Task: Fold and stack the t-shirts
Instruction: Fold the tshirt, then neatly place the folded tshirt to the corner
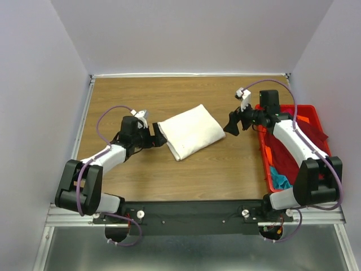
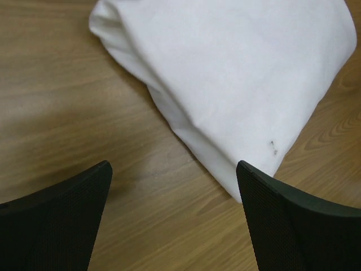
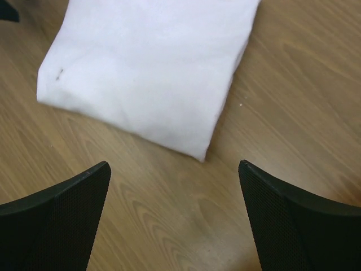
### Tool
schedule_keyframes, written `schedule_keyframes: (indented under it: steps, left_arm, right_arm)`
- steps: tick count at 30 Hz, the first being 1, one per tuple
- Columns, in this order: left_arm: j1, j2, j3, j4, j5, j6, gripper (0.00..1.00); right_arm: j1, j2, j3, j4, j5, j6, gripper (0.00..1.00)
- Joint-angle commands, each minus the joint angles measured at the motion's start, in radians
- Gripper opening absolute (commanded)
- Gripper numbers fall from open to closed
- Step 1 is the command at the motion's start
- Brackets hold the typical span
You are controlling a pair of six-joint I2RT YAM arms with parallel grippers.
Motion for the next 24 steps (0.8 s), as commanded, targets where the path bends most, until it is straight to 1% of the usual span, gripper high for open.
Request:
schedule_keyframes:
  steps: [1,7,10,11,12,13,16,17,19,20,22,23,24]
  left_arm:
    - [-0.022,0.009,0.017,0.038,-0.087,-0.192,0.98]
    - [-0.082,0.219,0.121,0.035,-0.111,-0.316,0.98]
    - [-0.107,0.331,0.195,-0.014,-0.11,-0.382,0.96]
    - [-0.119,0.382,0.215,-0.034,-0.107,-0.388,0.9]
    - [-0.128,0.382,0.233,-0.041,-0.101,-0.393,0.86]
    - [-0.133,0.417,0.25,-0.044,-0.101,-0.402,0.82]
    - [-0.151,0.448,0.275,-0.044,-0.125,-0.405,0.63]
    - [-0.15,0.456,0.281,-0.044,-0.13,-0.396,0.48]
    - [-0.145,0.485,0.315,-0.044,-0.13,-0.333,0.28]
    - [-0.139,0.497,0.328,-0.05,-0.118,-0.31,0.05]
    - [-0.104,0.52,0.361,-0.033,-0.073,-0.22,0.0]
    - [-0.09,0.519,0.367,-0.019,-0.05,-0.186,0.0]
    - [-0.07,0.513,0.373,-0.005,0.023,-0.145,0.0]
  right_arm:
    - [0.002,-0.035,-0.052,0.004,-0.079,-0.071,1.0]
    - [-0.005,-0.034,-0.085,0.002,-0.14,-0.097,1.0]
    - [-0.016,-0.037,-0.096,0.002,-0.16,-0.106,1.0]
    - [-0.019,-0.04,-0.096,0.002,-0.163,-0.106,1.0]
    - [-0.019,-0.043,-0.098,0.002,-0.161,-0.11,1.0]
    - [-0.022,-0.045,-0.098,0.002,-0.161,-0.111,1.0]
    - [-0.027,-0.058,-0.101,0.002,-0.166,-0.116,1.0]
    - [-0.031,-0.062,-0.101,0.001,-0.169,-0.116,1.0]
    - [-0.034,-0.075,-0.101,0.002,-0.172,-0.114,1.0]
    - [-0.036,-0.078,-0.102,0.001,-0.174,-0.116,1.0]
    - [-0.039,-0.091,-0.104,0.001,-0.177,-0.117,1.0]
    - [-0.042,-0.095,-0.105,0.001,-0.178,-0.119,1.0]
    - [-0.044,-0.097,-0.105,0.001,-0.175,-0.122,1.0]
